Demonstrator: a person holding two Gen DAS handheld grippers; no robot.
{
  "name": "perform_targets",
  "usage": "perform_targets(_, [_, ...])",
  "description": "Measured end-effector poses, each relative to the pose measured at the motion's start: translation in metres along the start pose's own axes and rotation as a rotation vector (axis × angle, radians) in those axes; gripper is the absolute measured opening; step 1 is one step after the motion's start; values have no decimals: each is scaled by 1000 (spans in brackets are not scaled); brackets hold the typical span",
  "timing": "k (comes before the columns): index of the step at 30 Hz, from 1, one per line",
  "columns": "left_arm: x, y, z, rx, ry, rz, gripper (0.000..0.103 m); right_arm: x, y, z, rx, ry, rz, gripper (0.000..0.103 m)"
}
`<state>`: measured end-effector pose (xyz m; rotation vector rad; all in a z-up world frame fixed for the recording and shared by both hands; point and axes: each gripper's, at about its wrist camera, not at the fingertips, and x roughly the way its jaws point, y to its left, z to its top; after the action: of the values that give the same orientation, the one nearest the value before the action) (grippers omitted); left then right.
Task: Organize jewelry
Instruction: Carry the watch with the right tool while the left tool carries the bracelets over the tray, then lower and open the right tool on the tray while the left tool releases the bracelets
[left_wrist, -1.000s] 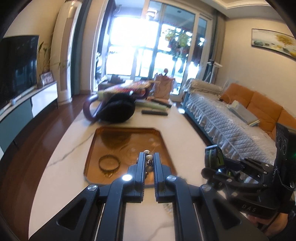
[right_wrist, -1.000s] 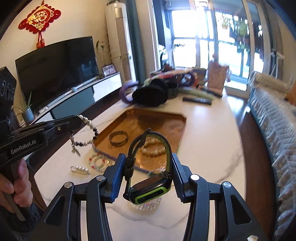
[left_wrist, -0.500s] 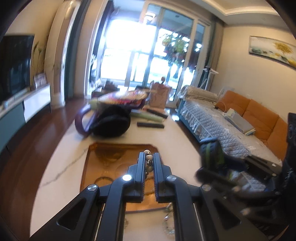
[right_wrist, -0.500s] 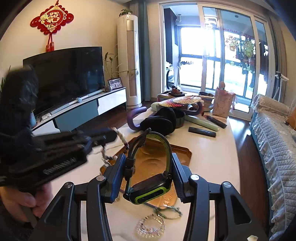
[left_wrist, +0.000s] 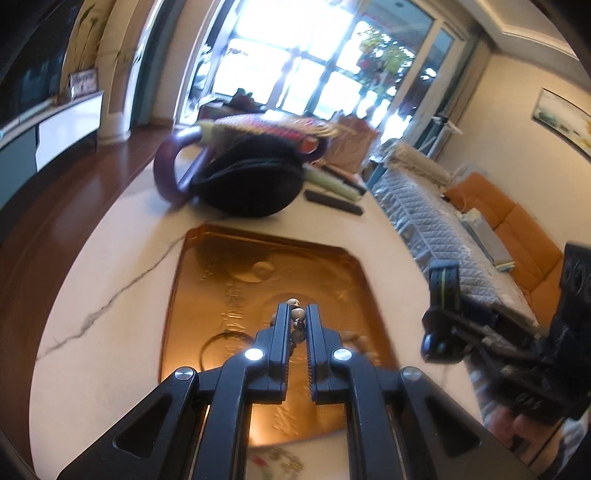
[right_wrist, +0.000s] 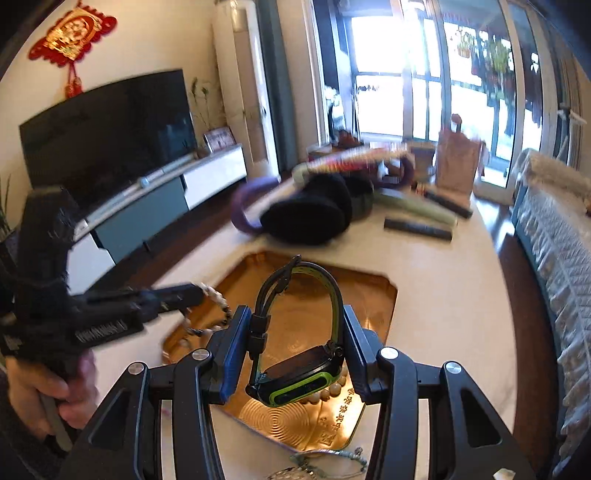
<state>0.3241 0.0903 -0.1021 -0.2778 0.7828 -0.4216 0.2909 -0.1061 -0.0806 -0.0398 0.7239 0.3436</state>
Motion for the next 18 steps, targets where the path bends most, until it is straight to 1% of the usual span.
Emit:
perform_targets(2, [14,12,2,-25,10,7,8,21,-6,-7,1,37,-16,45])
perform_targets(5, [33,28,2,-65,34,9,8,49,-20,-16,39,89,-5,45])
perform_targets(8, [45,42,3,-105,46,0,8,68,-28,-25,41,124,-20,45])
perform_targets(10, [50,49,5,-121,54,-9,8,74,-34,-28,59,135,-15,45])
perform_targets(13, [55,57,5,-148,56,2,8,83,-43,-28,107,141,30,46])
perform_targets(18, [61,71,2,-174,64,42,8,87,-45,-27,125,129,53,47])
